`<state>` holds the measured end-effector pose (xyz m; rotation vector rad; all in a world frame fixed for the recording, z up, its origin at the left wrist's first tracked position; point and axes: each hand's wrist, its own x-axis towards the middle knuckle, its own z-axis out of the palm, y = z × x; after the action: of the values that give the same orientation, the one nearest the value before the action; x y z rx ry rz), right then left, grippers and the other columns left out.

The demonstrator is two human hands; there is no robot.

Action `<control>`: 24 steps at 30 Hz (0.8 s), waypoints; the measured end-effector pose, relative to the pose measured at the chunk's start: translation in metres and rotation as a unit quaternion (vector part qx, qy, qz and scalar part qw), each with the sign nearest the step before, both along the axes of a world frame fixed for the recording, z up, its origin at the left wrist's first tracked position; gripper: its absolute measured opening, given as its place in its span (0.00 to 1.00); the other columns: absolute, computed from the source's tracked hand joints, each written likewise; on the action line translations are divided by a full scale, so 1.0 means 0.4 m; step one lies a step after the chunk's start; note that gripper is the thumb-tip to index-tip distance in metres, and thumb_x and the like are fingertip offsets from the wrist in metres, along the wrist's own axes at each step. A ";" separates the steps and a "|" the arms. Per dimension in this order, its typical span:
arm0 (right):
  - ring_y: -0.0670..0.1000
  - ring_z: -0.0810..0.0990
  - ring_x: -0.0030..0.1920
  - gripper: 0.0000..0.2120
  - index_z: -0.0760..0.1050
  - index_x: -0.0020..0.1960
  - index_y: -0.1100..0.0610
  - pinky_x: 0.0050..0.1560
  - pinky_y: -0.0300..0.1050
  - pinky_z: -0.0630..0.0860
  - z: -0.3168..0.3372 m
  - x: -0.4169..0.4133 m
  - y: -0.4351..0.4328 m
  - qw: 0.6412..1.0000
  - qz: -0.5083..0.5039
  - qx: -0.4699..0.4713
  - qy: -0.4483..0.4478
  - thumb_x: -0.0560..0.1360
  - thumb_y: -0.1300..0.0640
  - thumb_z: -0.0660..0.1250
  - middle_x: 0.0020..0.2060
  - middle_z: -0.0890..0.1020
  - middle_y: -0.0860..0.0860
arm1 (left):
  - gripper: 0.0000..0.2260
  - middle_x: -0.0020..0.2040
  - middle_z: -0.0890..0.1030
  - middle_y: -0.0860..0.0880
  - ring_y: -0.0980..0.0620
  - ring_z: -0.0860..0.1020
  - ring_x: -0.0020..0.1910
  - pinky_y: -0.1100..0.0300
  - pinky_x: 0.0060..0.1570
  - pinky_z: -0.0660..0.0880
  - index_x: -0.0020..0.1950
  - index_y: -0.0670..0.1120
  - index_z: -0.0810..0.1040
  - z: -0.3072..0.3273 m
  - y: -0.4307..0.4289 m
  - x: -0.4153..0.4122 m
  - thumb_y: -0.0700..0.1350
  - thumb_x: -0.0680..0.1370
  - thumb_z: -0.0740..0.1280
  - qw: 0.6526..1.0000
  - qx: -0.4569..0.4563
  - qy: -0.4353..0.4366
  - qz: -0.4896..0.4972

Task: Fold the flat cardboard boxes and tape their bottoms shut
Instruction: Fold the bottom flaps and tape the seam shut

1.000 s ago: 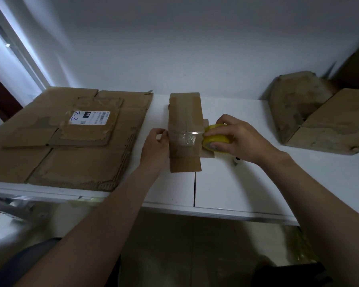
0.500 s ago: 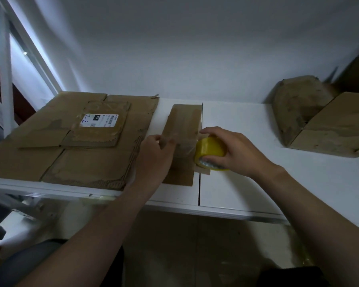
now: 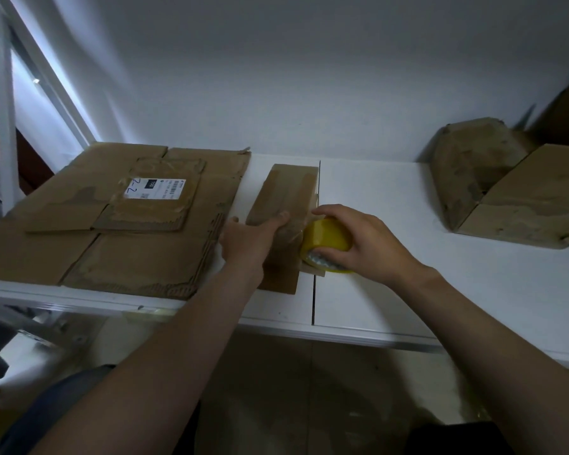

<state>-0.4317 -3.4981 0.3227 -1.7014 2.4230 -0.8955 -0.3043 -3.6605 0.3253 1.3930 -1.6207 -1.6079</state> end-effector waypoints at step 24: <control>0.41 0.68 0.55 0.30 0.61 0.77 0.40 0.52 0.31 0.67 0.025 -0.015 0.008 0.997 0.044 0.049 0.042 0.79 0.47 0.69 0.59 0.71 0.40 | 0.35 0.62 0.76 0.43 0.43 0.78 0.58 0.47 0.55 0.79 0.72 0.45 0.72 -0.039 -0.036 0.057 0.69 0.75 0.62 0.872 -0.413 -0.180 -0.193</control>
<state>-0.4377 -3.4950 0.3326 -1.8287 2.3788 -0.6957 -0.2815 -3.6748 0.3096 0.9486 -2.5119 -0.6153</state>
